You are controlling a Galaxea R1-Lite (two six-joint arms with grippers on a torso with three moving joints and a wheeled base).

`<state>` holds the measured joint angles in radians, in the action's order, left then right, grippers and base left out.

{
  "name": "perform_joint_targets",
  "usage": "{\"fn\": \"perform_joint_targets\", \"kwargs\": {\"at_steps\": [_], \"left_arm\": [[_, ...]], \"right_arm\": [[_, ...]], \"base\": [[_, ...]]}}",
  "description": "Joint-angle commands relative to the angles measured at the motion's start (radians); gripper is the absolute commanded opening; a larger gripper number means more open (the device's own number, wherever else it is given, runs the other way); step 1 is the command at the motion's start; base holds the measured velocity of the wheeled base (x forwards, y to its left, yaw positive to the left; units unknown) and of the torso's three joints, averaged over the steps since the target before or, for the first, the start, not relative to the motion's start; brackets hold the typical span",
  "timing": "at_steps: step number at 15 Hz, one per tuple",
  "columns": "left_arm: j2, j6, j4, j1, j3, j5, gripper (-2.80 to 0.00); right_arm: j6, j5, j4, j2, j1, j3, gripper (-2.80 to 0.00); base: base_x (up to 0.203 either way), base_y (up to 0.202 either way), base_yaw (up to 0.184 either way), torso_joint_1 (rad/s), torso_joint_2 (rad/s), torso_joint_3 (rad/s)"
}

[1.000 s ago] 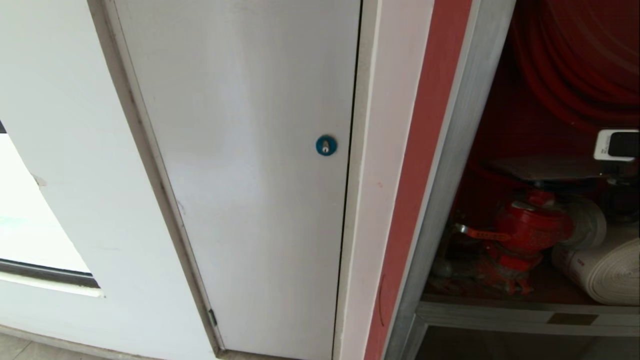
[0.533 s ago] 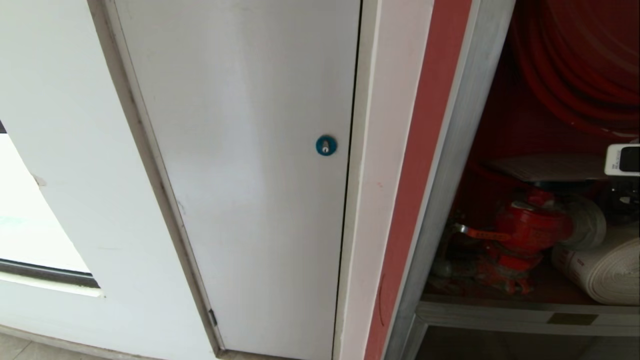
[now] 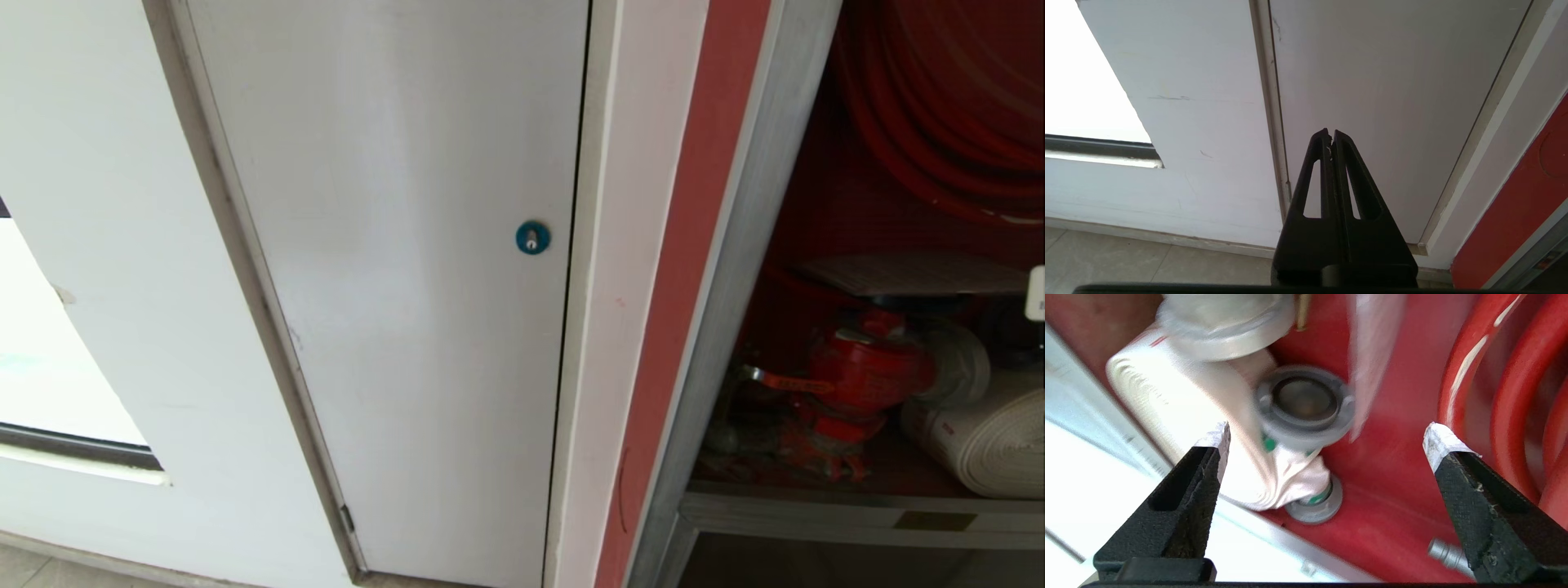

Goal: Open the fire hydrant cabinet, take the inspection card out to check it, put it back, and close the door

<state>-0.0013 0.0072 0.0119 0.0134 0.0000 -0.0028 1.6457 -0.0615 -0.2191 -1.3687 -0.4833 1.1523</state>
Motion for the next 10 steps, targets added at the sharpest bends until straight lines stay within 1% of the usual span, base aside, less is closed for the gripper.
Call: {"fn": "perform_joint_targets", "kwargs": {"at_steps": [1,6,8,9,10], "left_arm": [[0.001,0.000,0.000,0.000,0.006,0.000,-2.80],[0.000,0.000,0.000,0.000,0.006,0.001,-2.80],[0.000,0.000,0.000,0.000,0.006,0.000,-2.80],[0.001,0.000,0.000,0.000,0.006,0.000,-2.80],[0.000,0.000,0.000,0.000,0.006,0.000,-2.80]], "right_arm": [[0.016,-0.001,-0.011,0.067,-0.008,-0.035,0.00],[0.098,-0.001,-0.107,0.214,-0.029,-0.096,0.00],[0.109,-0.007,-0.127,0.261,-0.032,-0.133,0.00],[0.109,-0.013,-0.129,0.276,-0.033,-0.153,-2.80],[0.108,-0.014,-0.129,0.296,-0.034,-0.170,-2.80]], "base": [[0.000,0.000,0.000,0.000,0.00,0.000],[0.000,0.000,0.000,0.000,0.00,0.000],[0.000,0.000,0.000,0.000,0.00,0.000],[0.000,0.000,0.000,0.000,0.00,0.000],[0.000,0.000,0.000,0.000,0.00,0.000]]}}
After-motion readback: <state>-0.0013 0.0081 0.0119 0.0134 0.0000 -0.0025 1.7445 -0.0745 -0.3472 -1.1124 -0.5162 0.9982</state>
